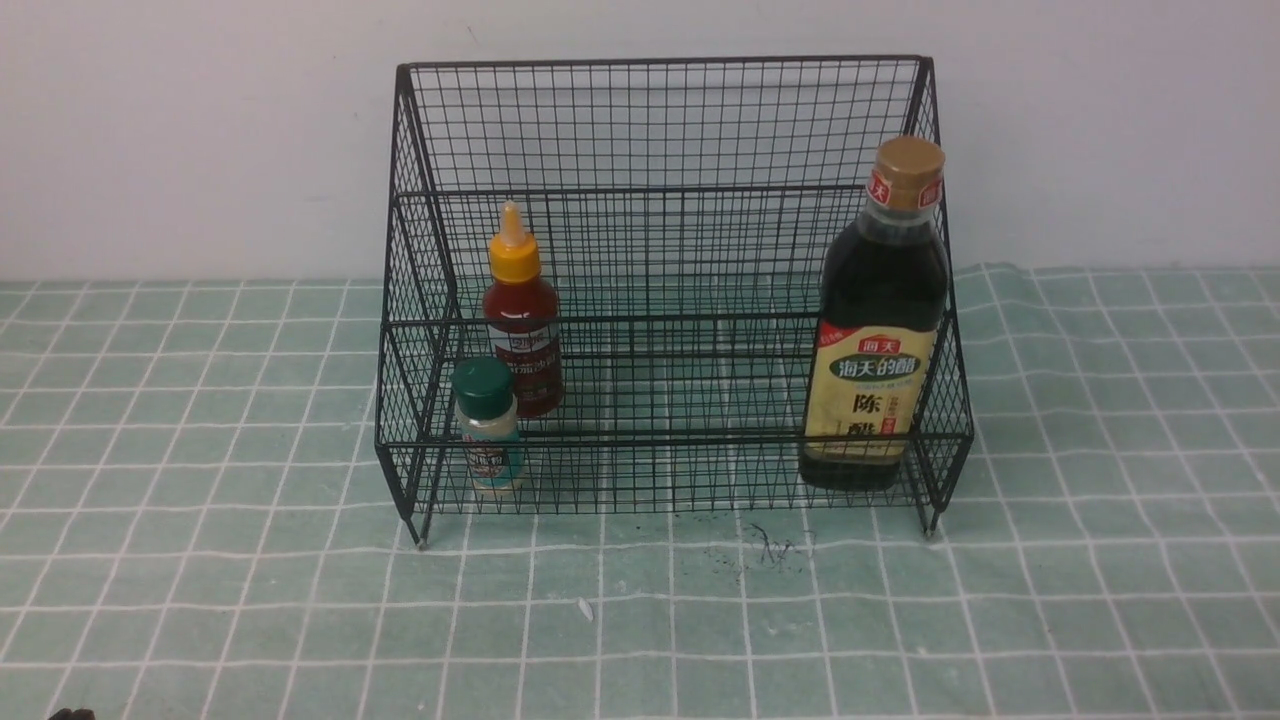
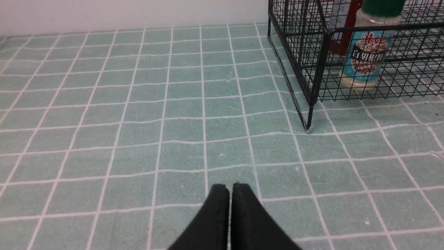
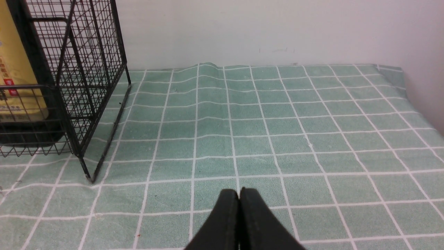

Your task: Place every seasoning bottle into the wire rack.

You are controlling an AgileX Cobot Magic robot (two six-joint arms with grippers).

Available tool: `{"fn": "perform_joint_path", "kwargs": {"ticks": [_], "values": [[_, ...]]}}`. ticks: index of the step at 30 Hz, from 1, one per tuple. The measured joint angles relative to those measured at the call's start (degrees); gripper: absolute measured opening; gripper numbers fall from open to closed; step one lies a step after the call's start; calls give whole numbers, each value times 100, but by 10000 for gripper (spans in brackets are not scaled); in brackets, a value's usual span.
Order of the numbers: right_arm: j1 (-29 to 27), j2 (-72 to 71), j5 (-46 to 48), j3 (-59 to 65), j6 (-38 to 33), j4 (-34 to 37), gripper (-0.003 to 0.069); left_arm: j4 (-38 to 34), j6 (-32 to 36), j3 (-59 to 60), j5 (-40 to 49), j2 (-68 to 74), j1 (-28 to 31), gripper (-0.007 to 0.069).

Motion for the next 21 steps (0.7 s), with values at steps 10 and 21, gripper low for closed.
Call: {"fn": "perform_joint_path", "kwargs": {"ticks": [10,21], "values": [[0,0,0,0,0,0,-13,0,0,0,4,0,0,-6],[0,0,0,0,45,0,-13,0,0,0,4,0,0,-6]]}}
